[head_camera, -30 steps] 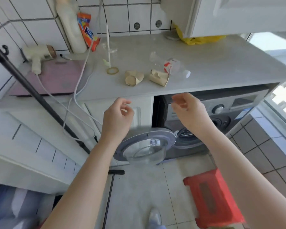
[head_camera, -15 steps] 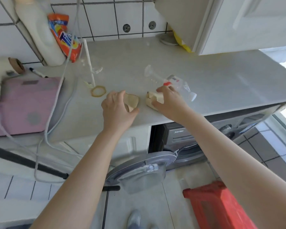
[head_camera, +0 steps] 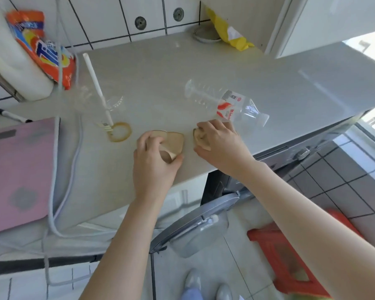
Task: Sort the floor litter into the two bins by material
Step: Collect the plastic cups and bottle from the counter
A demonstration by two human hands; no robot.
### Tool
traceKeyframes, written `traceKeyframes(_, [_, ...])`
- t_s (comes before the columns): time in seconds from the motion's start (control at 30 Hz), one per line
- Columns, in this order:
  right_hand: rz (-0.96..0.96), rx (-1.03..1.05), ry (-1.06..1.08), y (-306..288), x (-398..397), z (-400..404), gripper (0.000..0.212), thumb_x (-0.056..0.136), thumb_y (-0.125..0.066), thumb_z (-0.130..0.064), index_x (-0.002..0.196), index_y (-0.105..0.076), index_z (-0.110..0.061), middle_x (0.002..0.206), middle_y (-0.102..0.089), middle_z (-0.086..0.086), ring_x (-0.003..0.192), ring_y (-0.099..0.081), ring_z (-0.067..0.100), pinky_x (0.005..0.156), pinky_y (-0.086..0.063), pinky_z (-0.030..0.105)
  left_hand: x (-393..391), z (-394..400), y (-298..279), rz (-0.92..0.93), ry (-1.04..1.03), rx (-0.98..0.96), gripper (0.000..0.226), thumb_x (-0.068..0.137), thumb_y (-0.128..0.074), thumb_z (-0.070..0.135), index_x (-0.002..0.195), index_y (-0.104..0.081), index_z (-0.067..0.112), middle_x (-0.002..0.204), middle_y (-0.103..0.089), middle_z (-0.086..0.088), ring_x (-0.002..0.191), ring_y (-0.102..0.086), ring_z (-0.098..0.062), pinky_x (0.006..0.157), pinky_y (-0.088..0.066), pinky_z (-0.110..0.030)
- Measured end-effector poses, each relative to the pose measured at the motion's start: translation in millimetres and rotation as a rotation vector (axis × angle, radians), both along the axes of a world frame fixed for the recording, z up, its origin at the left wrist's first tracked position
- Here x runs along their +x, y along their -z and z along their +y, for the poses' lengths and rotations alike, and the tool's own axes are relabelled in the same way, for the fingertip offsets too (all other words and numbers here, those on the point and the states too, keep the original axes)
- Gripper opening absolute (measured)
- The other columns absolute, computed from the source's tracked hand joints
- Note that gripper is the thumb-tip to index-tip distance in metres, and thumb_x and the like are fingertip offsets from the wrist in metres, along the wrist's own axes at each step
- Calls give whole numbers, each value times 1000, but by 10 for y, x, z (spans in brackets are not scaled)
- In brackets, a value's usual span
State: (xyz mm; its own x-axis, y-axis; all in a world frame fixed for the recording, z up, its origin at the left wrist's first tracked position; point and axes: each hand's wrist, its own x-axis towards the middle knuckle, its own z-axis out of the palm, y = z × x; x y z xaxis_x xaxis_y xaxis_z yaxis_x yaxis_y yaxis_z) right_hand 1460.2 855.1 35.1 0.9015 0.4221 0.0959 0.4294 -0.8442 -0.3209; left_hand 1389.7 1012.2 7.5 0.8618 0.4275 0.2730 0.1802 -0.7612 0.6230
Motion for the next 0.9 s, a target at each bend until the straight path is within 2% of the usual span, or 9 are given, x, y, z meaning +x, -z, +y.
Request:
traceKeyframes(0.13, [-25, 152, 55, -3, -89, -47, 53, 85, -60, -39, 133, -47, -19, 130, -54, 4, 118, -48, 35, 96, -44, 48, -49, -55, -126, -33, -24, -97, 39, 70, -77, 30, 103, -62, 17, 122, -55, 3, 105, -57, -17, 82, -39, -20])
traceKeyframes(0.23, [13, 441, 108, -95, -157, -109, 44, 88, -59, -35, 127, -52, -16, 116, -61, 4, 104, -59, 28, 86, -49, 36, -95, -120, -262, -58, -24, -183, 32, 74, -74, 33, 101, -62, 19, 112, -57, 5, 96, -55, -9, 72, -30, -9])
traceKeyframes(0.3, [2, 528, 123, -158, -236, -182, 41, 90, -57, -34, 125, -54, -13, 109, -66, 6, 98, -63, 26, 84, -52, 33, -144, -185, -340, -75, -22, -227, 29, 77, -72, 37, 99, -62, 22, 108, -58, 7, 88, -50, -3, 70, -31, -5])
traceKeyframes(0.37, [18, 603, 164, -212, -331, -274, 38, 92, -54, -34, 124, -55, -13, 100, -69, 6, 94, -65, 24, 83, -54, 33, -206, -278, -406, -64, -23, -287, 27, 79, -68, 41, 99, -61, 25, 105, -60, 9, 87, -49, -3, 75, -35, -11])
traceKeyframes(0.47, [165, 794, 324, -314, -480, -431, 28, 92, -53, -33, 116, -60, -21, 94, -71, -3, 87, -65, 5, 75, -50, 15, -309, -468, -480, -35, 1, -382, 29, 79, -65, 48, 98, -62, 26, 98, -63, 7, 90, -54, -11, 79, -44, -28])
traceKeyframes(0.57, [263, 1042, 449, -335, -668, -730, 29, 94, -51, -33, 121, -55, -20, 95, -69, -3, 84, -64, 7, 69, -51, 23, -432, -723, -521, -17, 38, -494, 29, 77, -66, 51, 95, -63, 28, 91, -67, 4, 88, -62, -17, 75, -49, -31])
traceKeyframes(0.63, [261, 1110, 500, -292, -864, -978, 29, 98, -46, -31, 124, -53, -20, 89, -61, -7, 79, -59, 5, 59, -53, 21, -536, -944, -524, 0, 67, -551, 31, 76, -66, 53, 93, -64, 28, 90, -68, 5, 88, -64, -19, 77, -55, -38])
traceKeyframes(0.73, [279, 1211, 606, -158, -1213, -1411, 25, 98, -40, -30, 115, -57, -25, 97, -59, -6, 88, -60, 13, 70, -60, 41, -755, -1379, -486, 48, 118, -589, 31, 73, -67, 56, 91, -65, 30, 92, -68, 8, 90, -65, -16, 80, -57, -43])
traceKeyframes(0.9, [314, 1318, 850, 236, -1998, -2415, 29, 94, -35, -22, 91, -64, -27, 97, -65, 1, 93, -61, 21, 79, -53, 43, -1316, -2312, -221, 193, 240, -608, 27, 76, -66, 53, 90, -64, 30, 88, -68, 10, 85, -66, -14, 80, -56, -45])
